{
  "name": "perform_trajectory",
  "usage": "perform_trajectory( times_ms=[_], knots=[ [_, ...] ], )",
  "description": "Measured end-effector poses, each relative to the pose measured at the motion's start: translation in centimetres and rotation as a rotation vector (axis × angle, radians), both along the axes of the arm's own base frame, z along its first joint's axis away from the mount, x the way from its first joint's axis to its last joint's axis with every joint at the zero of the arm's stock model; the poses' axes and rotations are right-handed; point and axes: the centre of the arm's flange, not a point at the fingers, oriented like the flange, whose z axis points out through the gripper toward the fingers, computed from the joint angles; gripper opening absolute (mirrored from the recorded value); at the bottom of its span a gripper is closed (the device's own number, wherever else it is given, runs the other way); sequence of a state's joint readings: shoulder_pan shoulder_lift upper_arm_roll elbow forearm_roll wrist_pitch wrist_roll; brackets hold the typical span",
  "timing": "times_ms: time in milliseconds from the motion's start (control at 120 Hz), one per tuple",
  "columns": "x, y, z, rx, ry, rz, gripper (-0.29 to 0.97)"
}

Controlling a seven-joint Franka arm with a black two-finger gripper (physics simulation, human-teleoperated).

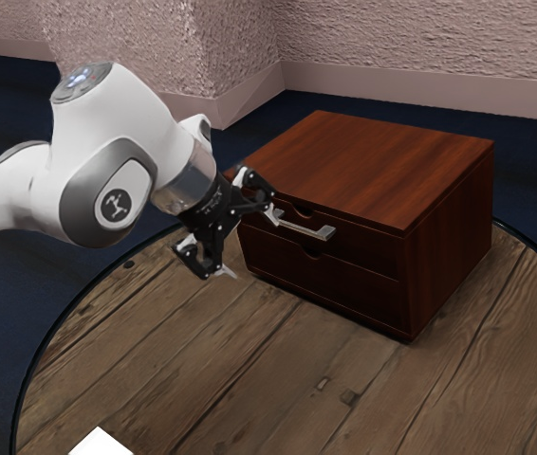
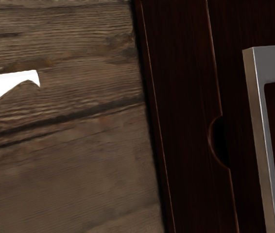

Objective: Pull the drawer handle with one arm to open the drawer

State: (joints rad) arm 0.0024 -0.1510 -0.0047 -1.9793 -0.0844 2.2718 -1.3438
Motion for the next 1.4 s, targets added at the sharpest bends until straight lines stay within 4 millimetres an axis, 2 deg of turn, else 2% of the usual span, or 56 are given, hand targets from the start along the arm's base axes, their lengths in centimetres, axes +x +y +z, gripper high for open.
perform_trajectory(
  times_ms=[167,283,625,850,1400],
  knots=[
    [1.2,0.2,-0.7,-0.029,-0.037,0.066,0.68],
    [2.2,0.2,-0.2,-0.044,-0.066,0.097,0.68],
    [4.5,0.3,-2.4,-0.072,-0.059,0.161,0.68],
    [4.9,0.4,-3.2,-0.086,-0.054,0.189,0.68],
    [5.6,0.7,-3.2,-0.103,-0.058,0.226,0.68]
  ],
)
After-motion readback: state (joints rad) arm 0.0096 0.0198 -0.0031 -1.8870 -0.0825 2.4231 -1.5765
